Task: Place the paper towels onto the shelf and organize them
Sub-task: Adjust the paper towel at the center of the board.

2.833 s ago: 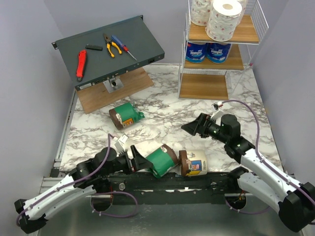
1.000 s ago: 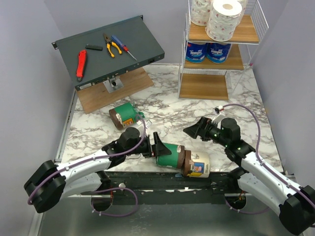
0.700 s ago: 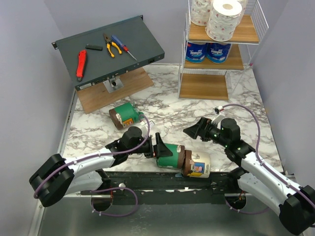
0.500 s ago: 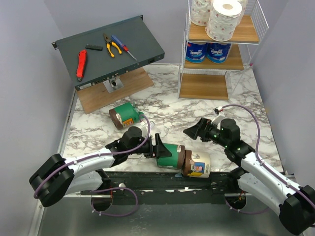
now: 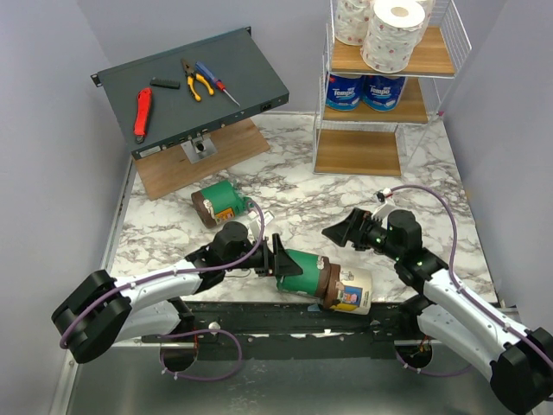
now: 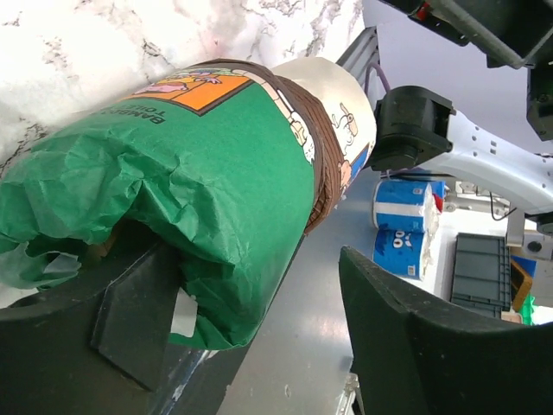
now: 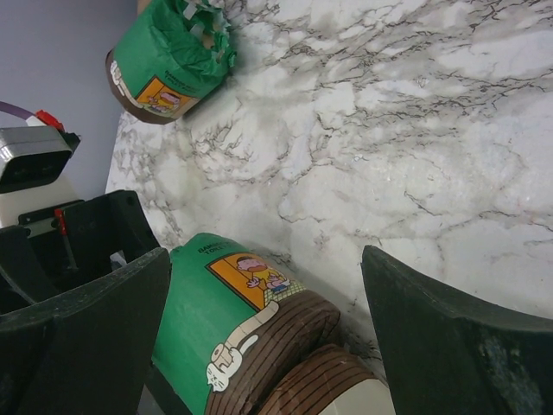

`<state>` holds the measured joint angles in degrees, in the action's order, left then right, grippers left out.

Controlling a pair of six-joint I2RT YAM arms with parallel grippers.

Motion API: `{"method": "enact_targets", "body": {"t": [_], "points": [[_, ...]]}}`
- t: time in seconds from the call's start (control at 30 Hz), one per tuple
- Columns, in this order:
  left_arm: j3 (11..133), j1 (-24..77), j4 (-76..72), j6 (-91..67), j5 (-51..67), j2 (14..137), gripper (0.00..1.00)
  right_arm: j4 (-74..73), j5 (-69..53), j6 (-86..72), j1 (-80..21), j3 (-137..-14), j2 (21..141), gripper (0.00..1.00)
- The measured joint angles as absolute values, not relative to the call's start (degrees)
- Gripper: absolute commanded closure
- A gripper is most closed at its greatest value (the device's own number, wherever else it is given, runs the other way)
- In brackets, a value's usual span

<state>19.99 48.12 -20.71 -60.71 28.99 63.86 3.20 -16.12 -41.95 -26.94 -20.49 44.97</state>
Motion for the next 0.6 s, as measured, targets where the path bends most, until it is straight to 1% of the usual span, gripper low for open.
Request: {"method": "enact_targets", "body": {"t": [0.23,0.3,0.4,0.6], "points": [[19.97,48.12,-23.11,-60.55,29.85,65.28,0.51,2.92,-16.08,-41.95,-26.94,-20.08,44.4,0.06],[19.97,48.12,-23.53,-60.47,30.2,65.8,0.54,2.87,-16.05,-41.95,-26.94,-20.05,44.29,0.06],[19.97,48.12,-24.25,-60.42,30.7,66.61,0.56,2.83,-15.92,-41.93,-26.94,-20.05,44.03,0.06],[19.99,48.38,-24.56,-59.81,30.79,66.89,0.71,1.69,-15.68,-41.93,-26.94,-20.05,42.89,0.06]]}}
